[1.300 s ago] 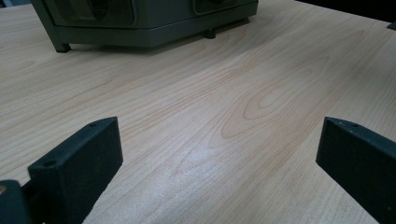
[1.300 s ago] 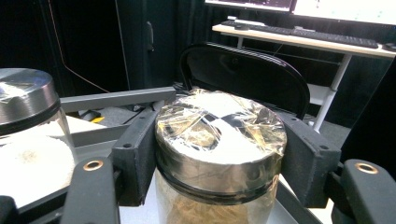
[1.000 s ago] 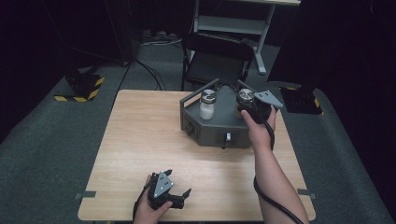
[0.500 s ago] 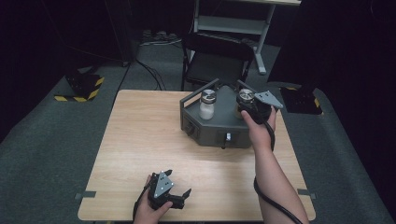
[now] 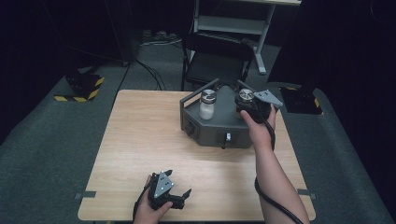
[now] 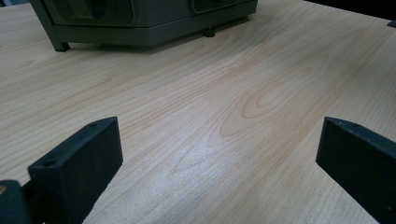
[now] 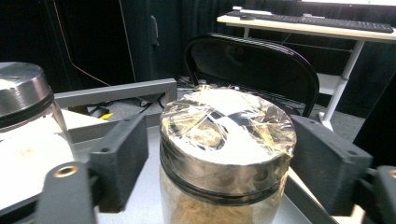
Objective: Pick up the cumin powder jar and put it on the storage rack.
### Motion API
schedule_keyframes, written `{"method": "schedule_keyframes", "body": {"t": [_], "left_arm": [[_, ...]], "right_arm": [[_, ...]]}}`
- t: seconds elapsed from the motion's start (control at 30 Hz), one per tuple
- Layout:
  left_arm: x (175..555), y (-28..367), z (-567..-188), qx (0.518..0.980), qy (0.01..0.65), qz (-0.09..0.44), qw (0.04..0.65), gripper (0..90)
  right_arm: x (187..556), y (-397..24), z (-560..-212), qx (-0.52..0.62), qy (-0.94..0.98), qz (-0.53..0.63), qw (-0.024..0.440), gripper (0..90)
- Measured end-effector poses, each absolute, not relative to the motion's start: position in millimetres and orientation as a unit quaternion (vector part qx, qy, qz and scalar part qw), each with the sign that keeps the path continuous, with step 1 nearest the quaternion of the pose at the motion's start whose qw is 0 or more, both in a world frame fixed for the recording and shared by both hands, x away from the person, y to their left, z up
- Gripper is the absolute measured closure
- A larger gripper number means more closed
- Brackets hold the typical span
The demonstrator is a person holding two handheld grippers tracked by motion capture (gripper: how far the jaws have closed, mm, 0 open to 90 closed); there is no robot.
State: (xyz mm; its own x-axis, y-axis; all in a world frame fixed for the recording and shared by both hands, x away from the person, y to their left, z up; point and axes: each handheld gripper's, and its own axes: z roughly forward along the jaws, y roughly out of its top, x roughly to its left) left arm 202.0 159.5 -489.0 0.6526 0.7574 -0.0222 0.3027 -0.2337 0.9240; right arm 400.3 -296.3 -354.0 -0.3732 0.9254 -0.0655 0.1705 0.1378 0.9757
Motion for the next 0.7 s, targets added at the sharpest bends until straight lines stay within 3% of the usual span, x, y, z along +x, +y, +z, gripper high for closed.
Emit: {"method": "schedule_keyframes", "body": {"t": [0.13,0.27,0.7], "left_arm": [[202,159,-489,0.755,0.350,0.225,0.507,0.8],[202,159,-488,0.755,0.350,0.225,0.507,0.8],[201,157,-487,0.758,0.349,0.227,0.503,0.8]], "right_arm": [[399,-297,-355,0.428,0.648,0.511,0.368,8.5],[399,-302,-355,0.427,0.650,0.517,0.358,3.3],[388,-307,-352,0.411,0.658,0.527,0.346,0.3]]}}
